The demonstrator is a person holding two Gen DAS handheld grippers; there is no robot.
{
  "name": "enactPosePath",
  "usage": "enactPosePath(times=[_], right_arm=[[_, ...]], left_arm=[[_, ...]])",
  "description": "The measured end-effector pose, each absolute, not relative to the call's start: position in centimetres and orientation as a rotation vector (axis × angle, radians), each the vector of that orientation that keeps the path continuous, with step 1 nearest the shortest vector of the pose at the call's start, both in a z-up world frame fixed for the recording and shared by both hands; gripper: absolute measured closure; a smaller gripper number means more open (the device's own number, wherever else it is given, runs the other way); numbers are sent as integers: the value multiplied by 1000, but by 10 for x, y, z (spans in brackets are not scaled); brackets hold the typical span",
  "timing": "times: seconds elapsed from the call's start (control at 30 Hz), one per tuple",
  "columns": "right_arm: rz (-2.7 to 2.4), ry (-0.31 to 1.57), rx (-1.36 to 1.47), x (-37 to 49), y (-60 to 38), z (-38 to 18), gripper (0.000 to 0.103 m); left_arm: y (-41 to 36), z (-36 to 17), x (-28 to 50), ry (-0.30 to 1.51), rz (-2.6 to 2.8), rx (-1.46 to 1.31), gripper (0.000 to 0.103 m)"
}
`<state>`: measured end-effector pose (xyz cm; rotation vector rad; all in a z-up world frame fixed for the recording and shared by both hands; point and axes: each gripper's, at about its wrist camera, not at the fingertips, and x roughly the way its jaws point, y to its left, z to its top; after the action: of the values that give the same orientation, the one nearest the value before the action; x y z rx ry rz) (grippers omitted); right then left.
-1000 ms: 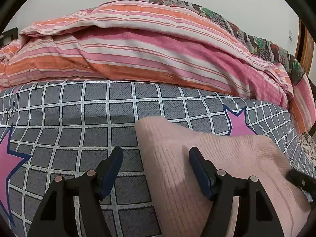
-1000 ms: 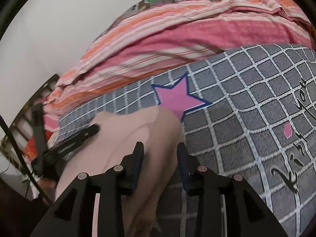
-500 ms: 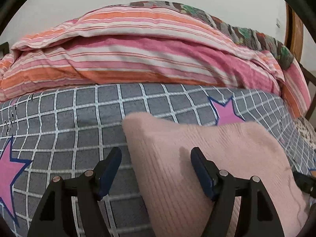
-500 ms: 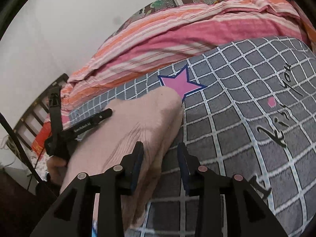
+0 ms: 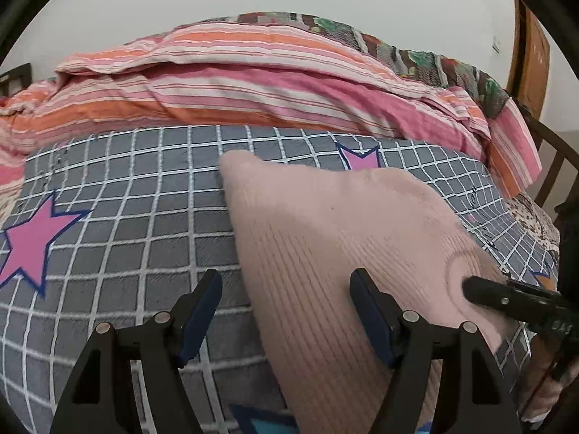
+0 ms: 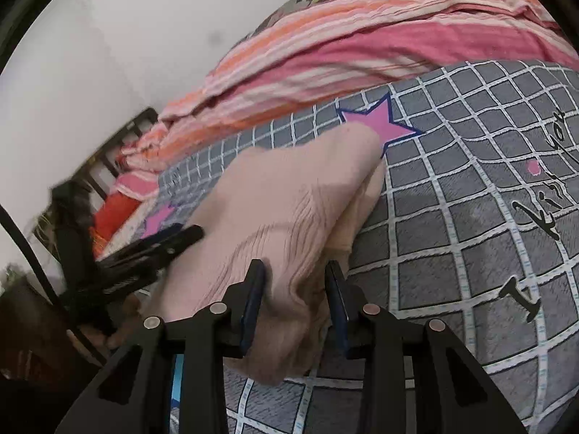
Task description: Fold small clothes
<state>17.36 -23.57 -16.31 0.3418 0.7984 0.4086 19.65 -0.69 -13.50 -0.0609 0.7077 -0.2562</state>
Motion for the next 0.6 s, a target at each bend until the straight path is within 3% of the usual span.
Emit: enactPosePath(times=[0.17, 0.6], right_arm=[[387, 771, 319, 168, -232, -161, 76], [374, 765, 301, 168, -233, -162, 76]], left_arm=[[-9, -133, 183, 690, -218, -36, 31], [-12, -138, 165, 681, -191, 9, 24]])
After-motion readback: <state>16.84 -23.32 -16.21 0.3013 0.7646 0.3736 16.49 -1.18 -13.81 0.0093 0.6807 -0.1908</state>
